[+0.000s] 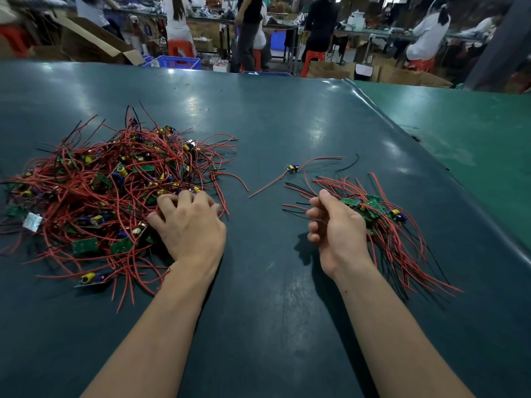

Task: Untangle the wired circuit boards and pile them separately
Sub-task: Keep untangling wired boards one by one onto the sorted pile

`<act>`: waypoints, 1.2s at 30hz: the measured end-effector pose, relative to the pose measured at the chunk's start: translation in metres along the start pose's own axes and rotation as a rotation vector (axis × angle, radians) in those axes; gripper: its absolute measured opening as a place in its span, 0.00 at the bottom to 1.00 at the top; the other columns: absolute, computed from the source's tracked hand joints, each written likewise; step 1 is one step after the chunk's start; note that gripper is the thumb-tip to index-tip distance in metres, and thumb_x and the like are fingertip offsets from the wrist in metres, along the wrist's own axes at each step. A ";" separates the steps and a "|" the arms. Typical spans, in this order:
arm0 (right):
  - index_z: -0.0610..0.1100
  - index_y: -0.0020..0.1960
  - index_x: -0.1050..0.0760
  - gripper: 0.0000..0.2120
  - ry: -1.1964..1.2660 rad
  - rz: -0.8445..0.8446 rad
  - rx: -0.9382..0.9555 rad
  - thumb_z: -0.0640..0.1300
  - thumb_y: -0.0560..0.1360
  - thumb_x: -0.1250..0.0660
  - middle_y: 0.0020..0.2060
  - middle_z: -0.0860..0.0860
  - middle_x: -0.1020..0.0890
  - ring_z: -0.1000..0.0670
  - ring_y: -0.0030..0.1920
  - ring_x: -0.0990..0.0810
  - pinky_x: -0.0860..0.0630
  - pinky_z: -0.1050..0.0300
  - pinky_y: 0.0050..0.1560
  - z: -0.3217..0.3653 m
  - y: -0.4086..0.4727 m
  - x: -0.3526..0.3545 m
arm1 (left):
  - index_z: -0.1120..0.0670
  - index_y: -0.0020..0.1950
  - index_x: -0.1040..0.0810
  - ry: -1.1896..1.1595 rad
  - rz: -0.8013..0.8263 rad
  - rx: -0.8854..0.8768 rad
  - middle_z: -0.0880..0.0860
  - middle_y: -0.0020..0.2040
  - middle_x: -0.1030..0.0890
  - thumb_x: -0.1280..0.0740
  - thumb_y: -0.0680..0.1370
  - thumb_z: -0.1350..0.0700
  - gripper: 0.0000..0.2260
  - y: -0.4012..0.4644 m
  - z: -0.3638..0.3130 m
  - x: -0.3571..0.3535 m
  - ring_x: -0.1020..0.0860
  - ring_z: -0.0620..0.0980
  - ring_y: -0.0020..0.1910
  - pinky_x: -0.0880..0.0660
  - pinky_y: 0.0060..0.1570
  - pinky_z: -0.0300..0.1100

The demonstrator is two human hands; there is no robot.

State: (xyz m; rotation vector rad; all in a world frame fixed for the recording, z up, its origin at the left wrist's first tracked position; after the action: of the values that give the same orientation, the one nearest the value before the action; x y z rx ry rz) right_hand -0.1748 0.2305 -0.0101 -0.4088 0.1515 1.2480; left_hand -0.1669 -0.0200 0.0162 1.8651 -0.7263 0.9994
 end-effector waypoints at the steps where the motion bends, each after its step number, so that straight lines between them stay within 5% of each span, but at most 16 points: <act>1: 0.43 0.39 0.23 0.12 -0.033 0.027 0.001 0.46 0.79 0.34 0.25 0.52 0.23 0.55 0.22 0.31 0.37 0.64 0.21 0.000 -0.001 -0.003 | 0.52 0.50 0.19 -0.078 -0.087 -0.008 0.52 0.54 0.22 0.34 0.79 0.49 0.08 -0.001 -0.001 0.009 0.34 0.58 0.61 0.39 0.57 0.56; 4: 0.43 0.39 0.22 0.11 -0.136 0.197 0.003 0.45 0.79 0.33 0.26 0.51 0.22 0.55 0.22 0.30 0.36 0.66 0.21 -0.004 -0.008 -0.024 | 0.54 0.47 0.22 -0.295 -0.414 -0.104 0.53 0.48 0.22 0.34 0.79 0.53 0.06 -0.011 -0.010 0.043 0.33 0.56 0.57 0.40 0.54 0.53; 9: 0.42 0.41 0.21 0.09 -0.244 0.373 -0.023 0.43 0.78 0.33 0.28 0.50 0.21 0.54 0.23 0.28 0.35 0.65 0.21 -0.019 -0.020 -0.046 | 0.55 0.51 0.24 -0.327 -0.470 -0.018 0.57 0.52 0.24 0.36 0.79 0.52 0.07 -0.005 0.002 0.048 0.30 0.60 0.55 0.36 0.51 0.52; 15: 0.42 0.42 0.21 0.09 -0.161 0.378 -0.069 0.43 0.78 0.33 0.29 0.49 0.21 0.54 0.24 0.29 0.35 0.64 0.22 -0.019 -0.017 -0.041 | 0.55 0.70 0.29 -0.080 -0.091 0.147 0.59 0.66 0.26 0.34 0.77 0.54 0.22 0.013 0.028 0.007 0.32 0.63 0.64 0.39 0.62 0.56; 23: 0.43 0.41 0.20 0.09 -0.157 0.383 -0.082 0.44 0.78 0.33 0.30 0.50 0.21 0.54 0.24 0.29 0.36 0.64 0.22 -0.020 -0.015 -0.041 | 0.51 0.55 0.16 -0.239 -0.273 0.135 0.54 0.53 0.18 0.32 0.78 0.53 0.08 0.012 0.033 0.031 0.29 0.61 0.53 0.36 0.53 0.54; 29: 0.44 0.40 0.20 0.09 -0.164 0.402 -0.083 0.46 0.78 0.32 0.30 0.50 0.21 0.54 0.25 0.28 0.35 0.64 0.22 -0.022 -0.014 -0.042 | 0.48 0.52 0.15 -0.120 -0.116 0.069 0.54 0.54 0.22 0.25 0.71 0.46 0.12 0.009 0.021 0.019 0.31 0.62 0.57 0.37 0.55 0.56; 36: 0.43 0.42 0.20 0.09 -0.173 0.405 -0.083 0.46 0.78 0.33 0.30 0.50 0.21 0.54 0.25 0.29 0.36 0.63 0.22 -0.020 -0.014 -0.043 | 0.50 0.47 0.14 -0.243 -0.287 0.010 0.53 0.49 0.20 0.31 0.76 0.43 0.13 0.004 0.014 0.034 0.29 0.61 0.54 0.38 0.52 0.54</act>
State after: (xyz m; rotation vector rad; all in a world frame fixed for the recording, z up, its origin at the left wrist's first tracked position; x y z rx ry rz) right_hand -0.1728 0.1808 -0.0115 -0.3493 0.0343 1.6861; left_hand -0.1475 -0.0374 0.0432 2.0524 -0.5712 0.6023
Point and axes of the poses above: each hand's wrist, its own y-axis towards the middle knuckle, its own x-axis out of the back of the hand, z = x × y, the point moved 9 cm from there along y, towards the middle knuckle
